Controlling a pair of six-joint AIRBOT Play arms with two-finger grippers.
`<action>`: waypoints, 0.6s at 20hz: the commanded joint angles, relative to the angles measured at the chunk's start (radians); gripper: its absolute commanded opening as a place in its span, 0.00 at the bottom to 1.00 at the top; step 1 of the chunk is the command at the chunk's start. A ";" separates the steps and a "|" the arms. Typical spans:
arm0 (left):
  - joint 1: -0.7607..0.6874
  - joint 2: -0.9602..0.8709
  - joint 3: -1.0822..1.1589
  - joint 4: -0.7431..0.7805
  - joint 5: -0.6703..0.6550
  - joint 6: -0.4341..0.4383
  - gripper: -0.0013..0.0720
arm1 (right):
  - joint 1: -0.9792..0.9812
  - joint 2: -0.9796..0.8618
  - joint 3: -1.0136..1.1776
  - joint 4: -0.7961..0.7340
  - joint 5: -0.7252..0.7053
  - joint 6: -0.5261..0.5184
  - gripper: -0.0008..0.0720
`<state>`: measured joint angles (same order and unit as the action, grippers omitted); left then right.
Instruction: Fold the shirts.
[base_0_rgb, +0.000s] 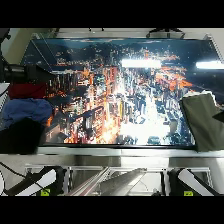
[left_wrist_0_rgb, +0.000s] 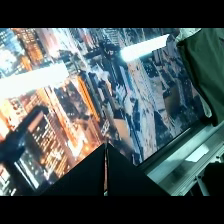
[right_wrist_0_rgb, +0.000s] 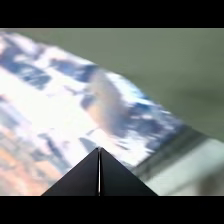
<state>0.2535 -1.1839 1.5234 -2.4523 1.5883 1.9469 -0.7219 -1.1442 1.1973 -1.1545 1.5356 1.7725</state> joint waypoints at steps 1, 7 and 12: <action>0.001 0.031 -0.035 0.000 -0.007 -0.002 0.04 | 0.153 0.051 0.013 0.191 -0.078 -0.089 0.03; 0.001 0.389 -0.653 0.053 -0.045 -0.002 0.04 | 0.568 0.400 -0.427 0.138 -0.243 -0.175 0.03; 0.001 0.674 -1.086 0.051 -0.093 -0.017 0.04 | 0.740 0.585 -0.746 0.145 -0.309 -0.156 0.04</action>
<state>0.2535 -0.6552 0.6586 -2.4092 1.5192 1.9450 -0.0731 -0.6510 0.6075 -1.0191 1.2755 1.6215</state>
